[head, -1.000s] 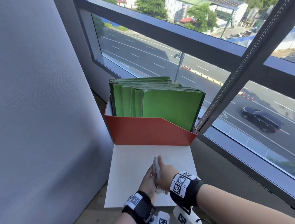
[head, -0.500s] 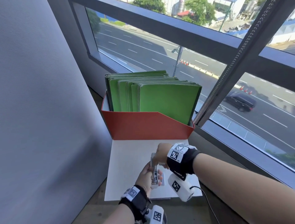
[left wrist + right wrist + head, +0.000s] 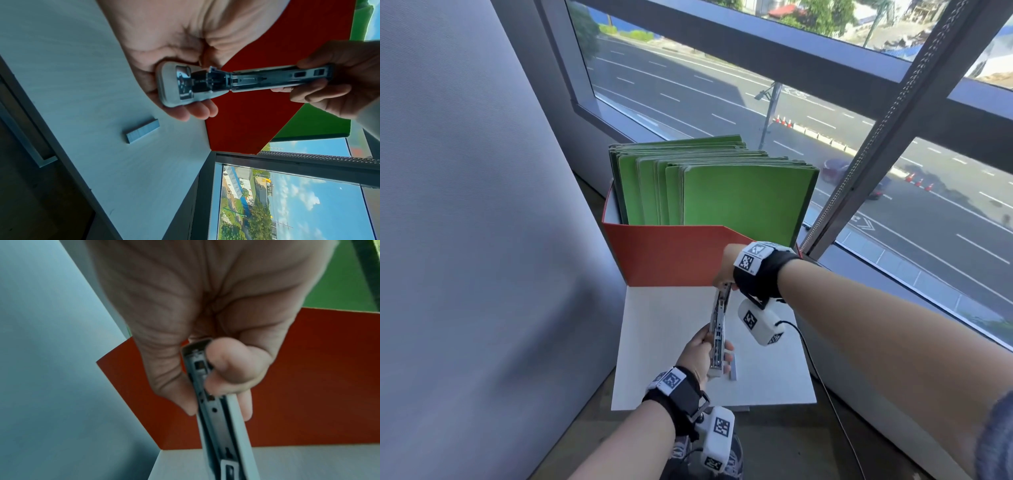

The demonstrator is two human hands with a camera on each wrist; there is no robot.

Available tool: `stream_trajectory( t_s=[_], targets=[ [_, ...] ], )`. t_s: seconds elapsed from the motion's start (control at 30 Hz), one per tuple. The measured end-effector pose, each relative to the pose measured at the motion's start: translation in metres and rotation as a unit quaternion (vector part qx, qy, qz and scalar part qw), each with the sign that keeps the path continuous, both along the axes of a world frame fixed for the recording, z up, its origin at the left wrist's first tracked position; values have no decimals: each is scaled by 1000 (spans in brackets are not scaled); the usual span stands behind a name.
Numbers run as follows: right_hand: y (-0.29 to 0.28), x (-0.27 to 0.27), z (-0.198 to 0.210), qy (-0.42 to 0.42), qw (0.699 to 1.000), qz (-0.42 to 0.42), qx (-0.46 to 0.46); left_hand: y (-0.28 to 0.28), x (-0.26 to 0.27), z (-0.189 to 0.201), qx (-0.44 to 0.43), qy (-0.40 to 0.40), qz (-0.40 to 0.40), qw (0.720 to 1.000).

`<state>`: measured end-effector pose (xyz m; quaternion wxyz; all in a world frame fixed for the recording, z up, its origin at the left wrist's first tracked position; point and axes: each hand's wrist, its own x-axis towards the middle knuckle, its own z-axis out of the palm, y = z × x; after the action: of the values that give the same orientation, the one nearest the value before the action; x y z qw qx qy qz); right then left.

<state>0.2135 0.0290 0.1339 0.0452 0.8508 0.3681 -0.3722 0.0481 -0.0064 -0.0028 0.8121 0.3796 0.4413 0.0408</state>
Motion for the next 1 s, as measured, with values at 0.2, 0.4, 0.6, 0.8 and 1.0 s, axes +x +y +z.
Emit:
stream_trajectory(
  t_s=[0.2, 0.4, 0.6, 0.8, 1.0],
  targets=[
    [3, 13, -18, 8, 997, -69, 46, 1, -3, 2, -9, -2, -10, 1000],
    [0, 20, -33, 35, 988, -119, 97, 0, -4, 6, -19, -18, -6, 1000],
    [-10, 14, -32, 76, 975, -167, 126, -2, -8, 7, -14, -28, -8, 999],
    [-21, 14, -50, 120, 962, -198, 143, -7, -14, 6, -8, -30, -16, 999],
    [-47, 5, -66, 208, 920, -264, 201, -3, -22, 4, -6, -12, -9, 1000]
  ],
)
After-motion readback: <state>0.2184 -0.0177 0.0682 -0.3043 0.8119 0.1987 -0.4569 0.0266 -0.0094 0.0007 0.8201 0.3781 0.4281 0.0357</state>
